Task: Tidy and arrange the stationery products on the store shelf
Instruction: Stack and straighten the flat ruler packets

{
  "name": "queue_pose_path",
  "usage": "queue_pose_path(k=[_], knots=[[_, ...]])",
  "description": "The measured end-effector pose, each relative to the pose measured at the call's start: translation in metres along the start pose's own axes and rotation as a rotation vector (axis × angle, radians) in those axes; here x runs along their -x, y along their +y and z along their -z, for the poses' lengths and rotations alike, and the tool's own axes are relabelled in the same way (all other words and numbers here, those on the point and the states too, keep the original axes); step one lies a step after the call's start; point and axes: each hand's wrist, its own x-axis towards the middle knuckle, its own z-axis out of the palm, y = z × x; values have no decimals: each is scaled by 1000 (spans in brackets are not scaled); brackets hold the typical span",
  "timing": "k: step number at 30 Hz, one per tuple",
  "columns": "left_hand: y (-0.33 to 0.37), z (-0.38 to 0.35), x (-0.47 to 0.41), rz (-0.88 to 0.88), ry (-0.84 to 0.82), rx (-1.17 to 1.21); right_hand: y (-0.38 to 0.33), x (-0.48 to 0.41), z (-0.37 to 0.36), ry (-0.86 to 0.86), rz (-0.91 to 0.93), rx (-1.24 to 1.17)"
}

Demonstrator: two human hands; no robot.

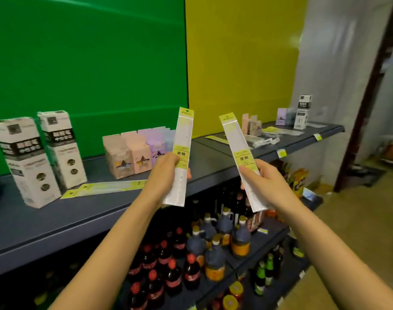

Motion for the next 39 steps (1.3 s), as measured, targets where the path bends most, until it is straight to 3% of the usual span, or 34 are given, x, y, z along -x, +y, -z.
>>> queue_pose_path(k=[11,25,32,39], knots=[[-17,-118,-116,111,-13,-110,81,-135,78,30,-125,143],[-25,-148,-227,182,-116,-276,127,-328,81,-384,-117,279],[-39,-167,-245,238,-12,-302,151,-367,68,-560,-82,318],[-46,-205,-274,297,98,-307,168,-389,71,-716,78,504]])
